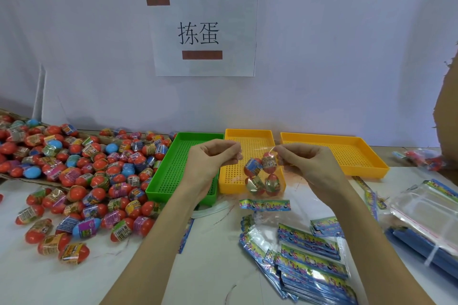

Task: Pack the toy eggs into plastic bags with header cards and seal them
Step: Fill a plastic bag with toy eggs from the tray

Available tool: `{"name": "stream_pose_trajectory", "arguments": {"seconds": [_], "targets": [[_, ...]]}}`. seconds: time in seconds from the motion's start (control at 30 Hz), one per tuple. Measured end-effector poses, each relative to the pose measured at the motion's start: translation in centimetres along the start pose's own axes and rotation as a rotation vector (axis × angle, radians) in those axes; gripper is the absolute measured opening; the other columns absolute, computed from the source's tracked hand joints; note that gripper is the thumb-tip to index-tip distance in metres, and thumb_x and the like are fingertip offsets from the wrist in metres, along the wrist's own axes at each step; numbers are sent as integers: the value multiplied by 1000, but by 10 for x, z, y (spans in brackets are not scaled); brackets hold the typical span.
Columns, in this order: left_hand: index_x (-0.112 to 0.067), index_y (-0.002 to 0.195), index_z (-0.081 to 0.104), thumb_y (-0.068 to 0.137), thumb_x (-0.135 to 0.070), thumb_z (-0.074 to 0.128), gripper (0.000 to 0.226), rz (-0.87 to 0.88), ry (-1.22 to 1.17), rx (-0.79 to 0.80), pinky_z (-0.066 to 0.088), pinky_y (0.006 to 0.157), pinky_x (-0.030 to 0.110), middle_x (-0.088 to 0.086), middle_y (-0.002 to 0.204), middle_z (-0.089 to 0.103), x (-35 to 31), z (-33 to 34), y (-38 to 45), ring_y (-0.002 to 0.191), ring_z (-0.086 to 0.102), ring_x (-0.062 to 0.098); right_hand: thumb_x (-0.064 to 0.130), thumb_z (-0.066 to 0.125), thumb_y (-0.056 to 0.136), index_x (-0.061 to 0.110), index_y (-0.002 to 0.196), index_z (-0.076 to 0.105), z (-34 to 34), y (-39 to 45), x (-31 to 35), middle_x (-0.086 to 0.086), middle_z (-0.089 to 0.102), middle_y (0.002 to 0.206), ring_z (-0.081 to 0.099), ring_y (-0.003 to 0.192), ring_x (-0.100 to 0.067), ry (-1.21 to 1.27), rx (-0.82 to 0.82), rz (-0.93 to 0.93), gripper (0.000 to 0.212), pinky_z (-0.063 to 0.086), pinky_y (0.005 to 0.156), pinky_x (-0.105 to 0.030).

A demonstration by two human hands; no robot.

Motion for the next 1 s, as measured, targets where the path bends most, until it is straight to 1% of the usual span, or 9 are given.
{"name": "stream_pose_trajectory", "arguments": {"seconds": [0.1, 0.3, 0.43, 0.57, 0.7, 0.77, 0.83, 0.9, 1.0], "targets": [[-5, 94, 82, 75, -18, 86, 24, 21, 30, 54, 61, 74, 25, 20, 90, 79, -3, 0, 0, 82, 78, 25, 39, 85, 67, 14, 95, 84, -1, 1, -3, -16, 77, 90, 70, 80, -18, 37, 19, 14, 38, 59, 73, -22], [-9, 101, 83, 73, -16, 90, 29, -19, 102, 167, 60, 83, 26, 19, 99, 79, -2, 0, -2, 95, 78, 32, 37, 82, 72, 16, 101, 84, -3, 2, -6, -16, 78, 98, 71, 86, -17, 25, 91, 34, 35, 59, 76, -22], [-11, 101, 83, 75, -16, 89, 28, -8, 120, 182, 60, 83, 25, 17, 99, 80, -5, 1, -3, 96, 78, 31, 37, 84, 71, 16, 104, 83, -4, 2, -4, -14, 78, 104, 73, 91, -19, 12, 117, 30, 38, 58, 79, -21], [-11, 99, 83, 79, -13, 86, 21, 46, 141, 187, 60, 83, 25, 16, 97, 80, -12, 1, -3, 94, 78, 30, 34, 85, 72, 18, 107, 82, -3, 2, 0, -13, 78, 108, 75, 96, -22, 21, 149, 1, 39, 59, 82, -23], [-13, 97, 84, 80, -12, 86, 17, 118, 182, 186, 59, 84, 23, 13, 95, 81, -20, 1, -5, 95, 79, 26, 38, 83, 74, 21, 103, 83, -3, 2, 2, -9, 78, 108, 74, 103, -25, -25, 149, -44, 34, 58, 86, -24], [-13, 97, 84, 82, -7, 84, 16, 159, 212, 189, 59, 83, 23, 11, 96, 81, -23, 1, -6, 96, 78, 25, 33, 80, 81, 21, 102, 83, -3, 2, 3, -9, 78, 107, 73, 103, -25, -51, 159, -70, 24, 58, 89, -26], [-14, 97, 84, 85, -3, 82, 16, 198, 248, 194, 60, 84, 24, 9, 96, 81, -26, 1, -7, 96, 78, 24, 20, 75, 91, 21, 101, 83, -4, 3, 3, -9, 78, 104, 74, 102, -24, -77, 163, -93, 12, 58, 90, -27], [-15, 96, 84, 87, -2, 81, 17, 238, 276, 200, 60, 83, 23, 7, 97, 81, -29, 1, -7, 96, 77, 23, 11, 71, 95, 20, 99, 83, -5, 3, 3, -8, 79, 102, 74, 100, -23, -106, 157, -116, 15, 58, 88, -26], [-16, 94, 84, 87, -1, 80, 17, 287, 303, 202, 59, 82, 22, 5, 98, 80, -34, 2, -10, 94, 76, 22, 10, 70, 96, 18, 97, 82, -4, 3, 6, -8, 78, 100, 74, 97, -22, -119, 159, -141, 15, 57, 86, -23]]}}
Point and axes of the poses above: each hand's wrist, its own y-axis towards the middle knuckle, its own z-axis out of the palm, x = y × z, the point moved 8 cm from there along y, towards the middle knuckle
